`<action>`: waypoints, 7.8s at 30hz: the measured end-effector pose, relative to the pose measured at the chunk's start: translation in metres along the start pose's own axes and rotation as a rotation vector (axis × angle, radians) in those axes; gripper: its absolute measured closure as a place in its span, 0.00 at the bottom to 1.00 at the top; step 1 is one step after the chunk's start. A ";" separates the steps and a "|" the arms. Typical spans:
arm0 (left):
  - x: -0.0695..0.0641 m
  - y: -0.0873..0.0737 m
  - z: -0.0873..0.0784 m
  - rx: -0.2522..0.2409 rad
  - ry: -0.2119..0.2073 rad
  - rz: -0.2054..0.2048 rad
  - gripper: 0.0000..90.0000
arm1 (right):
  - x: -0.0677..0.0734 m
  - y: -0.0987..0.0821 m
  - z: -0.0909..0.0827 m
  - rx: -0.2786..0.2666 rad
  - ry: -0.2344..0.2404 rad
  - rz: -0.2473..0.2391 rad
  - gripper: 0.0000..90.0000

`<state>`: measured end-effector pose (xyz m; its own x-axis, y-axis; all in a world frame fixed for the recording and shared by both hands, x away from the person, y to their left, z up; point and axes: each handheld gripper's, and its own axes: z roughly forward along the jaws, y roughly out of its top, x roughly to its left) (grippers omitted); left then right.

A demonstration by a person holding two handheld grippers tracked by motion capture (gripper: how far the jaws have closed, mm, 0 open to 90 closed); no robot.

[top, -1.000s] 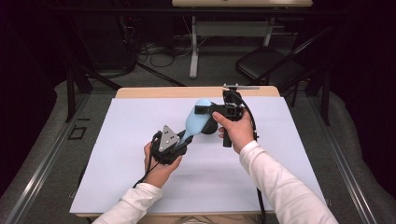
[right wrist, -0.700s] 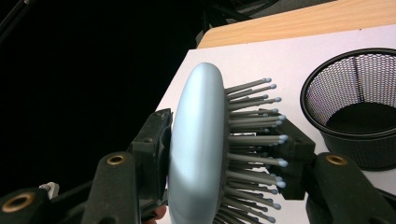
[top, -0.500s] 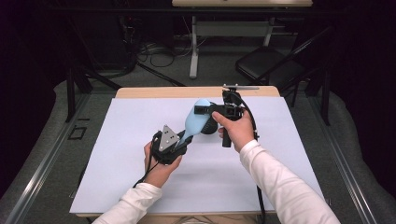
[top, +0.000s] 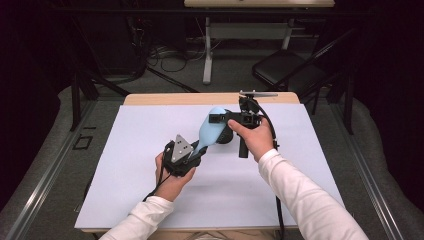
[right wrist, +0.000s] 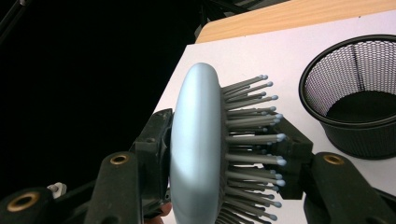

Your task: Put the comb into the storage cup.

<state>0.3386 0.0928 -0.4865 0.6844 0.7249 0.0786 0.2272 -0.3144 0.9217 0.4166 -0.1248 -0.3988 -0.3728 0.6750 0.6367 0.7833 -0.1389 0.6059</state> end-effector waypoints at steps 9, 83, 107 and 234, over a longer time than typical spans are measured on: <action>0.000 0.000 0.000 0.001 -0.005 -0.002 0.78 | -0.001 0.001 0.000 0.014 0.008 0.025 0.54; 0.008 0.003 0.001 -0.041 -0.038 -0.068 0.43 | -0.016 0.025 -0.020 -0.056 -0.017 0.030 0.56; 0.017 0.009 -0.003 -0.004 -0.097 -0.145 0.40 | -0.014 0.045 -0.031 -0.085 -0.059 0.005 0.56; 0.050 0.011 -0.023 0.010 -0.124 -0.291 0.01 | -0.019 0.074 0.016 -0.257 -0.460 -0.334 0.55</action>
<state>0.3596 0.1397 -0.4641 0.6685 0.7056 -0.2352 0.4324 -0.1114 0.8948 0.4892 -0.1368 -0.3737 -0.2801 0.9470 0.1573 0.4954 0.0022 0.8687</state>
